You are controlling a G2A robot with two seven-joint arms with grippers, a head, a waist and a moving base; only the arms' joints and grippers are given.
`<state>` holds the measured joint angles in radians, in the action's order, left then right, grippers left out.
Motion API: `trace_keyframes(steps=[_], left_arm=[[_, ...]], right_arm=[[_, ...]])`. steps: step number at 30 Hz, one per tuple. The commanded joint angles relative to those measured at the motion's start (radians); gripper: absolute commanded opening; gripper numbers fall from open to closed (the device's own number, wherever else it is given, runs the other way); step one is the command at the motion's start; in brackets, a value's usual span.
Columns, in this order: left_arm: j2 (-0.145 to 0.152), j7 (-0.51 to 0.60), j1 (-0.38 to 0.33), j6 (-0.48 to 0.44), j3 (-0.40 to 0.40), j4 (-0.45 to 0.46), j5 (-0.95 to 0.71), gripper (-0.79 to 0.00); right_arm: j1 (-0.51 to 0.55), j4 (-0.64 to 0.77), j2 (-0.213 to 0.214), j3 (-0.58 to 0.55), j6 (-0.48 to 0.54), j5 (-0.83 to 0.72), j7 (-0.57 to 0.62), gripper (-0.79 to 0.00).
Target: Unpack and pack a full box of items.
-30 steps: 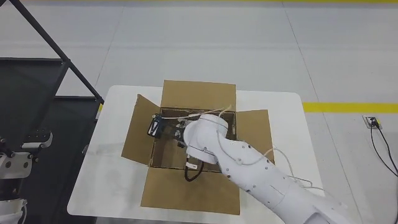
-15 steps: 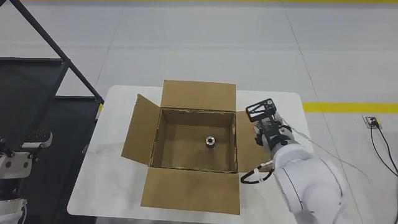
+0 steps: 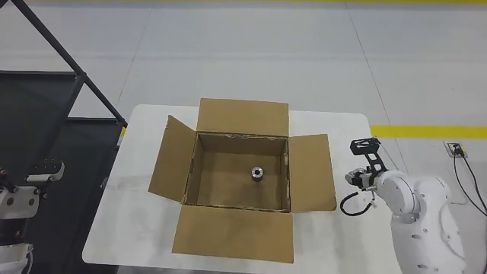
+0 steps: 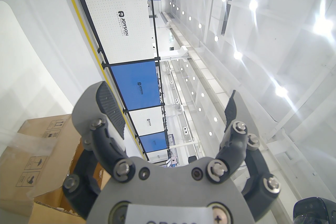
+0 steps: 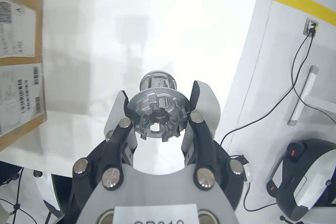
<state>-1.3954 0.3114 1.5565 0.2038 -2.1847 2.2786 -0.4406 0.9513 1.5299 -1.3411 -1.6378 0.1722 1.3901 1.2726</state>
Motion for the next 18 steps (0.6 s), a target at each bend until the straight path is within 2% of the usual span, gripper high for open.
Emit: trace_keyframes(steps=[1, 5, 11, 12, 13, 14, 16, 18], left_arm=[[0.000, 0.000, 0.000, 0.000, 0.000, 0.000, 0.000, 0.000], [0.000, 0.000, 0.000, 0.000, 0.000, 0.000, 0.000, 0.000], [0.000, 0.000, 0.000, 0.000, 0.000, 0.000, 0.000, 0.000], [0.000, 0.000, 0.000, 0.000, 0.000, 0.000, 0.000, 0.000], [0.000, 0.000, 0.000, 0.000, 0.000, 0.000, 0.000, 0.000], [0.000, 0.000, 0.000, 0.000, 0.000, 0.000, 0.000, 0.000], [0.000, 0.000, 0.000, 0.000, 0.000, 0.000, 0.000, 0.000], [0.000, 0.000, 0.000, 0.000, 0.000, 0.000, 0.000, 0.000]], right_arm=[[-0.043, -0.099, 0.002, 0.014, -0.018, 0.030, -0.005, -0.785], [-0.116, -0.217, 0.003, 0.053, -0.048, 0.081, 0.003, -0.785], [-0.180, -0.300, 0.005, 0.086, -0.056, 0.106, 0.022, -0.785], [-0.185, -0.307, 0.005, 0.088, -0.055, 0.104, 0.024, -0.717], [-0.189, -0.313, 0.006, 0.090, -0.054, 0.103, 0.024, -0.483], [-0.192, -0.317, 0.006, 0.091, -0.055, 0.098, 0.025, -0.200], [-0.195, -0.321, 0.007, 0.091, -0.054, 0.091, 0.026, 0.000], [-0.196, -0.323, 0.010, 0.090, -0.049, 0.088, 0.027, 0.000]])
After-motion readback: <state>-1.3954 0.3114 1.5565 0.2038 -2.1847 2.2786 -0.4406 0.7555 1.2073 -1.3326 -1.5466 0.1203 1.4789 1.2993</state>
